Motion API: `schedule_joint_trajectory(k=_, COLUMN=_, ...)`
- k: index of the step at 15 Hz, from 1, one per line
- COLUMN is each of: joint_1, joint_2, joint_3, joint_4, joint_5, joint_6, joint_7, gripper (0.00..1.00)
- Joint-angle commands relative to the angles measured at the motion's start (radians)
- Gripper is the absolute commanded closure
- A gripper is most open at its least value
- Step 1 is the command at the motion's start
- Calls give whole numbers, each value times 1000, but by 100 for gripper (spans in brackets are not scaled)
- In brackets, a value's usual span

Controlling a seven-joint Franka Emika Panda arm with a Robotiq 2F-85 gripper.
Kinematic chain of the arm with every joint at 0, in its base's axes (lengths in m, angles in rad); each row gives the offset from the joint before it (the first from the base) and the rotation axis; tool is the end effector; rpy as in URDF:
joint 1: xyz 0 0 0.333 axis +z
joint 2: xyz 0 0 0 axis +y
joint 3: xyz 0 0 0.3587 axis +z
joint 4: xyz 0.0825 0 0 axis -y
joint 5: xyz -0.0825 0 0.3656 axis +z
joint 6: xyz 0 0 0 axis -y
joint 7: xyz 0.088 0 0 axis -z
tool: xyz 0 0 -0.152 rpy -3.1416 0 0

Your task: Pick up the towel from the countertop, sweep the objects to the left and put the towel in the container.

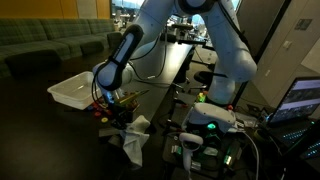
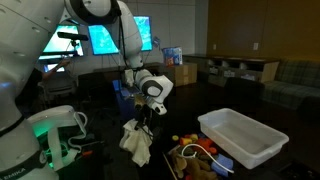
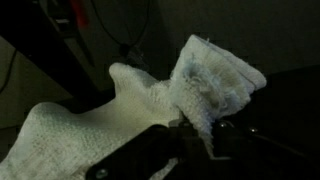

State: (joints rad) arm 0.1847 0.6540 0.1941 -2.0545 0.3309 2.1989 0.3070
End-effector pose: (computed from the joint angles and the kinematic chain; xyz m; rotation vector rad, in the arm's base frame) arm 0.4739 0.2206 0.1053 -2.8518 0.2907 0.8694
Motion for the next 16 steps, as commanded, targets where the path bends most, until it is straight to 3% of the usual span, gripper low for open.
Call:
schedule_joint_trajectory(k=1, joint_1=-15, joint_2=-37, joint_3=42, joint_4=-1, joint_5=81, joint_6=-12, joint_7=-62, gripper=94)
schedule_joint_trajectory(k=5, joint_1=-81, joint_2=-165, joint_3=63, joint_4=-73, joint_5=75, joint_6=-128, joint_7=-282, gripper=94)
schedule_joint_trajectory(k=8, joint_1=-143, joint_2=-283, joint_3=32, joint_4=-126, joint_5=40, joint_6=-271, joint_7=-486, gripper=94)
schedule_joint_trajectory(k=11, joint_1=-204, joint_2=-382, joint_3=-32, joint_4=-150, joint_5=-43, joint_6=-427, joint_7=-650, gripper=94)
schedule_joint_trajectory(k=16, joint_1=-277, joint_2=-467, joint_3=-185, joint_4=-132, joint_5=-285, joint_6=-531, joint_7=-710, gripper=94)
